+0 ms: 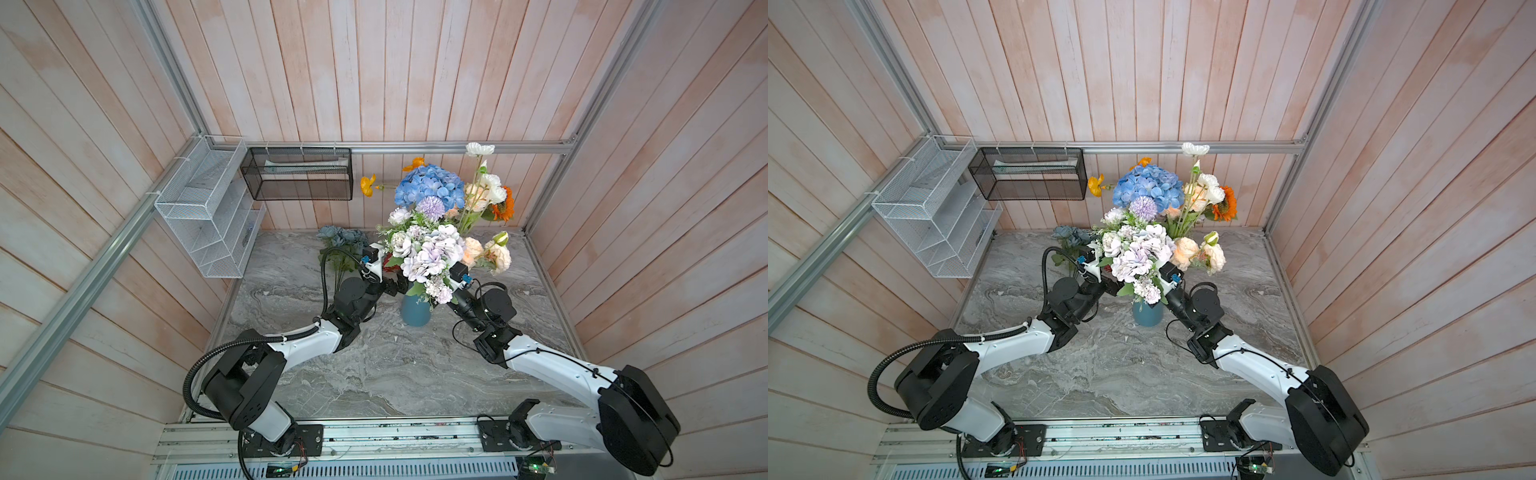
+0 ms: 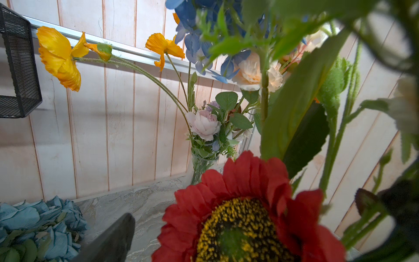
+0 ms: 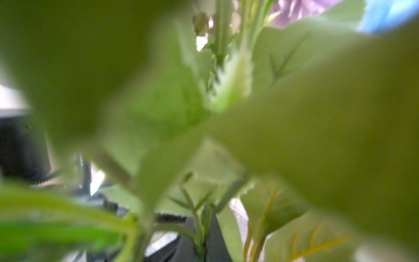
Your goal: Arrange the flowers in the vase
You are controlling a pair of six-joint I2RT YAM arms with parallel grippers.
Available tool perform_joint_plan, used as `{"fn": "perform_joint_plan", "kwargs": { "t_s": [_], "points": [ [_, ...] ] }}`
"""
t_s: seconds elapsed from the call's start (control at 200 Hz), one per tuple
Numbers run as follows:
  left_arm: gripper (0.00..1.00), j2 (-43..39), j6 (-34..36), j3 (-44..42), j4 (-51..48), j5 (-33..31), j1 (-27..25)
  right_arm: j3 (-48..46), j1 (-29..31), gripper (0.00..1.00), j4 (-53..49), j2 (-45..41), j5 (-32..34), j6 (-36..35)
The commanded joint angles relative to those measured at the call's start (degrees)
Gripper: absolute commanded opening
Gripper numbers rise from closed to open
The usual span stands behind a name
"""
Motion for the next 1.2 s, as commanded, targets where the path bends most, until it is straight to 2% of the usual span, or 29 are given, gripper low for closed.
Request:
{"fn": "perform_joint_plan", "kwargs": {
  "t_s": [0.0,0.155,0.28,0.555,0.77,1.08,1.195],
  "points": [
    [1.00,-0.9,0.0,0.0,0.2,-0.3,0.4,-1.4,-0.3,0.00,3.8,0.8,0.8,2.0],
    [1.00,-1.3,0.3,-0.1,0.0,-0.5,0.4,-3.5,-0.4,0.00,4.3,0.9,2.2,3.2],
    [1.00,-1.4,0.4,-0.1,-0.1,-0.4,0.4,-5.1,-0.4,0.06,3.9,0.0,3.1,4.2],
    [1.00,-1.5,0.2,0.1,-0.2,-0.1,0.4,-6.5,-0.4,0.33,-3.1,-4.8,3.9,5.3],
    [1.00,-1.8,0.2,0.0,-0.4,-0.2,0.4,-7.3,-0.3,0.47,-9.3,-8.5,6.0,6.4],
    [1.00,-2.7,-0.1,0.3,-2.5,0.8,0.4,-7.3,-0.5,0.51,-24.1,-13.4,9.0,10.0],
    [1.00,-3.8,0.0,0.3,-3.5,2.8,0.1,-9.6,-0.5,0.52,-24.9,-17.3,8.9,10.5]
  ]
}}
